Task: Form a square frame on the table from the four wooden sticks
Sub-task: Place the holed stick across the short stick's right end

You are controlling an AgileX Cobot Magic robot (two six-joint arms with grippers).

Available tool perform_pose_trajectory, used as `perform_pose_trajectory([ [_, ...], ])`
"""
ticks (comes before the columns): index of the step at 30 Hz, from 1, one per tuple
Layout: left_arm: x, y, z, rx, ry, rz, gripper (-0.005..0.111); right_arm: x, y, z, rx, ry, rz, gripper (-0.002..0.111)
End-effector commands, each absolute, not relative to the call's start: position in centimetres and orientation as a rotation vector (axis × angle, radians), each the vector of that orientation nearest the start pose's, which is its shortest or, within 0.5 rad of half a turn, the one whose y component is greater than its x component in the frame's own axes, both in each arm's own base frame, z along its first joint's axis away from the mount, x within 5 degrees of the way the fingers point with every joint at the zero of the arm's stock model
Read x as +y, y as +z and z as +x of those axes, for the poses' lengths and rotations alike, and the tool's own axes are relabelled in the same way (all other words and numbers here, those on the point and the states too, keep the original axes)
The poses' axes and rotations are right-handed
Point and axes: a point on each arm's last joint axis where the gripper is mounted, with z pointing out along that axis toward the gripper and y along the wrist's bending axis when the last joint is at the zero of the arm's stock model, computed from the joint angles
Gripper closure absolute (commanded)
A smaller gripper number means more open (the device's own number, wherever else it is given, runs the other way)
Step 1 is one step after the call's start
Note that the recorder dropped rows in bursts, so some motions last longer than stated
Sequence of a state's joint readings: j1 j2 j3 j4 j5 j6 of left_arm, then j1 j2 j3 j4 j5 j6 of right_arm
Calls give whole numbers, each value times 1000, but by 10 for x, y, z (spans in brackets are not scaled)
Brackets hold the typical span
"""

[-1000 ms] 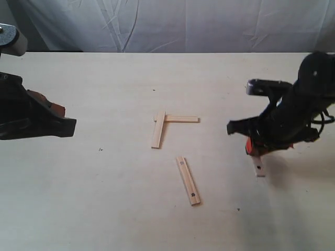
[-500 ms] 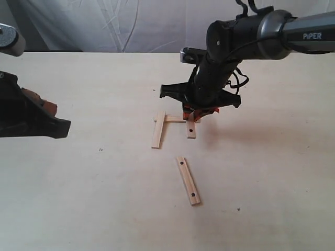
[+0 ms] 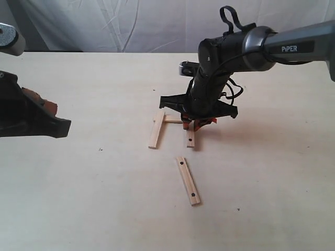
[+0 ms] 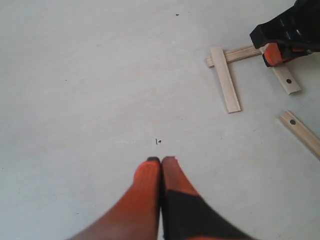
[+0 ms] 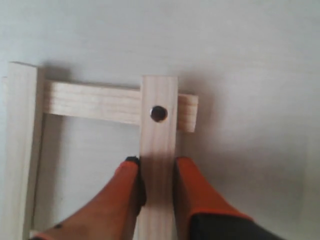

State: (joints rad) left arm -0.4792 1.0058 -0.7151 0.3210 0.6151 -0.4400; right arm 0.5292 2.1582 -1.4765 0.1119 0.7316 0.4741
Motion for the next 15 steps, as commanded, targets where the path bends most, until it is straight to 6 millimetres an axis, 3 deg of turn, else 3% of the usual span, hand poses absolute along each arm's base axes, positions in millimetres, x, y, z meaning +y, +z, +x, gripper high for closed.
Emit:
perform_pose_trajectory([
  [1, -75, 290, 179, 2325, -112, 267, 107, 224, 128, 372, 2925, 282, 35, 109],
  [3, -75, 290, 179, 2325, -112, 267, 107, 224, 128, 372, 2920, 285, 35, 105],
  [5, -75, 290, 179, 2325, -112, 267, 107, 224, 128, 373, 2913, 289, 36, 88],
  [6, -75, 290, 179, 2325, -112, 267, 107, 224, 128, 373, 2910, 287, 33, 74],
  [8, -75, 290, 179, 2325, -112, 267, 107, 224, 130, 374, 2899, 294, 33, 63],
  [11, -75, 290, 179, 2323, -113, 267, 107, 223, 146, 371, 2889, 300, 18, 63],
  [15, -75, 290, 179, 2323, -113, 267, 107, 229, 172, 348, 2876, 231, -204, 63],
])
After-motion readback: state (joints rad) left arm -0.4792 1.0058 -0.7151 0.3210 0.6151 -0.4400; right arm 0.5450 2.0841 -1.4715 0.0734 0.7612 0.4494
